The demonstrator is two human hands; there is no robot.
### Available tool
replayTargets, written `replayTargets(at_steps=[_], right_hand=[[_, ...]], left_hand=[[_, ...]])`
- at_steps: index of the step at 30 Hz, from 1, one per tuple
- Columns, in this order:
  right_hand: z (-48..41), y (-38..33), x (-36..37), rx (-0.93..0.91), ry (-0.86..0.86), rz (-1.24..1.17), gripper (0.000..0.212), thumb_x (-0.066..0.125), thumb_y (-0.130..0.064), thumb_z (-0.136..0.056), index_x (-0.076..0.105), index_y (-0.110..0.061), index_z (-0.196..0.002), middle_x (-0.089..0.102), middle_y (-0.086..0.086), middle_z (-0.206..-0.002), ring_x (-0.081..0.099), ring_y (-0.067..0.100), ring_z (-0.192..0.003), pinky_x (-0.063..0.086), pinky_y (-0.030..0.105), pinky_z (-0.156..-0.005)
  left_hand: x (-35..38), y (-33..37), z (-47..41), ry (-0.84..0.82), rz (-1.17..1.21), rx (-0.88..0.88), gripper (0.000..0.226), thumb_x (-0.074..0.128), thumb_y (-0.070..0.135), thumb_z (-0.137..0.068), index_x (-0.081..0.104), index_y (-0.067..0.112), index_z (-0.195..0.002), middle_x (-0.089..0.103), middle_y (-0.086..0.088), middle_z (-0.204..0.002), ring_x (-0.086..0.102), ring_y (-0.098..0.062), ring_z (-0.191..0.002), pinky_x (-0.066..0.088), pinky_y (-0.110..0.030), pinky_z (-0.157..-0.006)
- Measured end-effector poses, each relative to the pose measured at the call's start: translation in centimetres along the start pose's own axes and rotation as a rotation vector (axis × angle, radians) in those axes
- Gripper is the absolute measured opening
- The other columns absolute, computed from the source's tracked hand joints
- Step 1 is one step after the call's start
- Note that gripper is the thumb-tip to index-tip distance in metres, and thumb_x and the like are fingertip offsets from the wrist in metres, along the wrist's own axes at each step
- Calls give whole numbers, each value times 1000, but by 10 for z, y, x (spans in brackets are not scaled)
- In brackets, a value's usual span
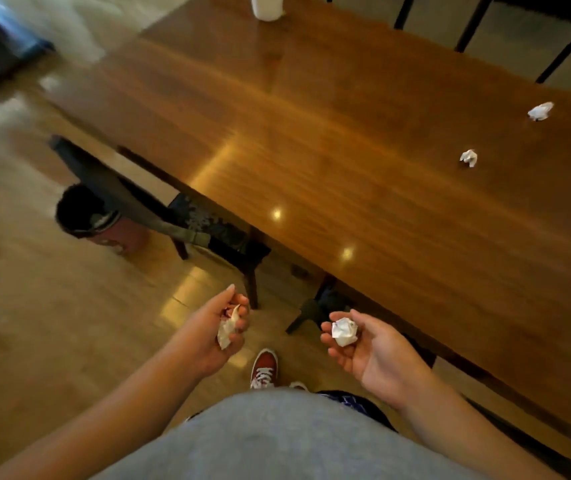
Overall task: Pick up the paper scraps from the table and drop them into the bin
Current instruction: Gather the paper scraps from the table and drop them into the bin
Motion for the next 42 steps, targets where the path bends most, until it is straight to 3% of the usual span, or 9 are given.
replayTargets(at_steps=[7, 11, 19, 24, 32, 42], right_hand=[[-6, 36, 25, 114, -88, 287, 33, 53, -29, -95, 71, -3, -106, 75, 18, -95, 72, 26, -81, 58, 34, -62], [-14, 64, 60, 157, -145, 468, 32, 56, -29, -95, 71, -3, -106, 74, 20, -99, 71, 29, -88, 58, 35, -64], [-25, 151, 219, 235, -382, 782, 33, 51, -30, -97, 67, -4, -111, 75, 15, -91, 72, 25, -83, 58, 35, -73], [-27, 235, 331, 272, -471, 891, 31, 48, -26, -98, 62, -2, -111, 70, 16, -91, 68, 25, -82, 56, 32, -69], [-36, 337, 467, 315, -502, 985, 29, 48, -24, -97, 63, -1, -109, 70, 17, -92, 65, 27, -87, 52, 36, -75], [-104, 322, 529, 285, -325, 911, 35, 54, -28, -94, 63, -1, -114, 74, 18, -91, 72, 27, -81, 57, 36, -69]], left_hand=[[-66, -29, 57, 109, 338, 191, 26, 55, 34, -85, 61, 12, -74, 55, 0, -57, 52, -10, -40, 36, -16, -28], [-116, -43, 95, 224, 489, 286, 33, 48, 34, -94, 59, 10, -74, 54, -1, -56, 52, -10, -38, 34, -14, -28], [-244, -72, 181, 403, 820, 445, 32, 45, 34, -96, 56, 12, -76, 54, -1, -54, 51, -11, -38, 32, -12, -30], [-335, -76, 219, 441, 1012, 508, 31, 47, 34, -95, 57, 12, -76, 56, -1, -54, 53, -11, -38, 35, -14, -29], [-465, -20, 271, 507, 1051, 517, 27, 54, 31, -89, 62, 12, -72, 56, -2, -57, 53, -12, -39, 35, -15, -30], [-546, 121, 265, 476, 905, 491, 27, 57, 32, -91, 66, 12, -74, 58, -2, -64, 55, -11, -47, 39, -16, -35]])
Point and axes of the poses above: each hand's wrist, its own z-axis away from the middle knuckle, its own x-axis out of the palm, y = z × x, the point moved 10 cm from there along -z, towards the middle knuckle
